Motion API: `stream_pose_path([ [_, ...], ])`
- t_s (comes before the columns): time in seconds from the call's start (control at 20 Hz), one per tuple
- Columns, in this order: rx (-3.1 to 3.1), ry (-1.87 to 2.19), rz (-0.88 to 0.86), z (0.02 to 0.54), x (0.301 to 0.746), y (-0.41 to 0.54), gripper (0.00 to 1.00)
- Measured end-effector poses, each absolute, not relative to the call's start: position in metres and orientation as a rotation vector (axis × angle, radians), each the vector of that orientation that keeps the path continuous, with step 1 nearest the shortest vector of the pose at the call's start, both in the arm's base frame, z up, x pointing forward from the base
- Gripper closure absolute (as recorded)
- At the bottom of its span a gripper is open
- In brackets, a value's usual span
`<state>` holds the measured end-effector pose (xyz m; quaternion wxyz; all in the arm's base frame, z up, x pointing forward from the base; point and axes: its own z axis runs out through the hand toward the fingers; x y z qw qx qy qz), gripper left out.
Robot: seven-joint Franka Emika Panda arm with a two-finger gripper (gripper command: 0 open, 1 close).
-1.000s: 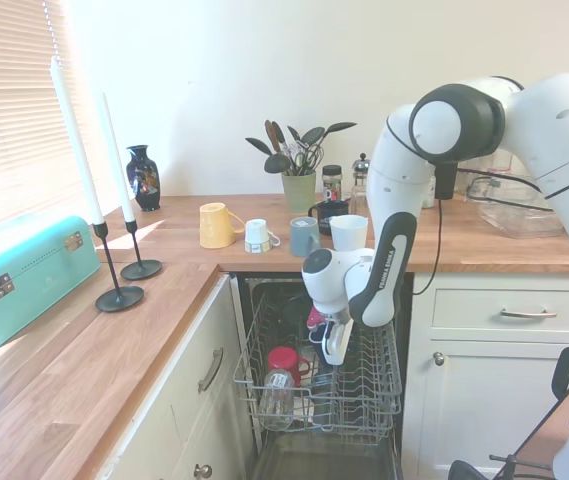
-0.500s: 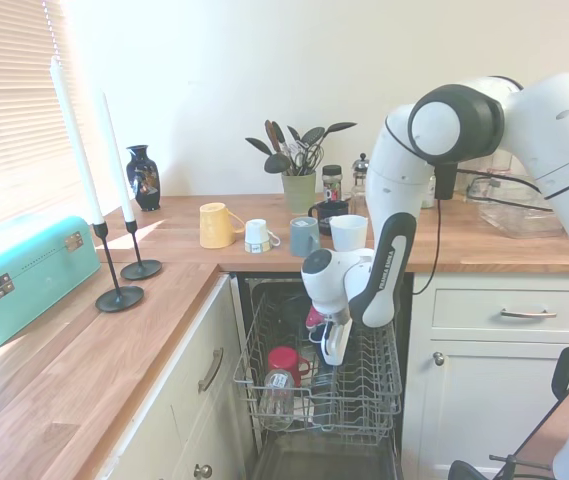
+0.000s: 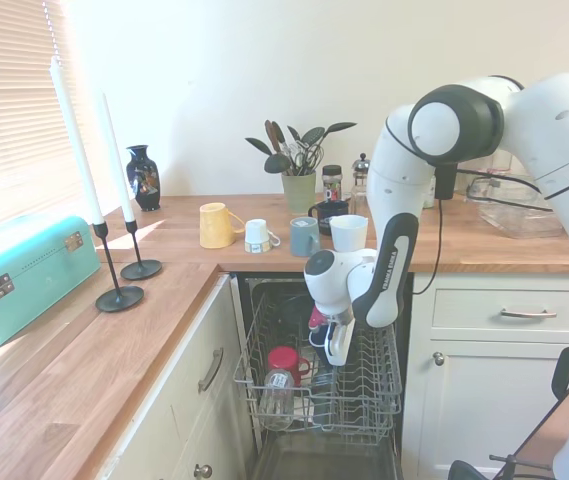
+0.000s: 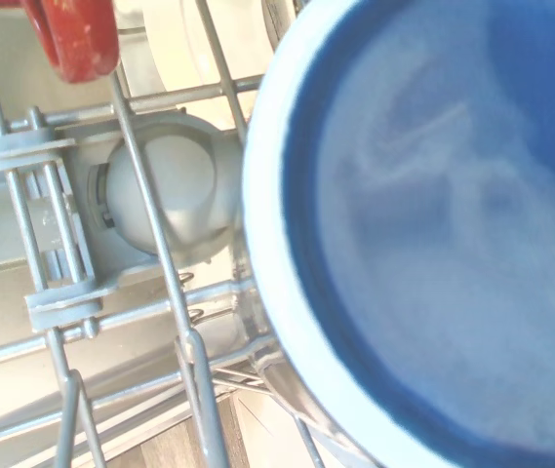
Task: Unload a mug from dishwasher
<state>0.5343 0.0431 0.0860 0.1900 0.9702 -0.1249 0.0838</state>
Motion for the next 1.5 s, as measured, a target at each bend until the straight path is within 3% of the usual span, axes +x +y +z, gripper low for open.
stream_pose_path([
  [0.35,2.722,-0.345,0.258,0.091,0.535,0.046,1.00],
  [0.8,2.721,-0.354,0.363,0.156,0.535,0.057,1.00],
  [1.5,2.751,-0.343,0.413,0.203,0.514,0.096,1.00],
])
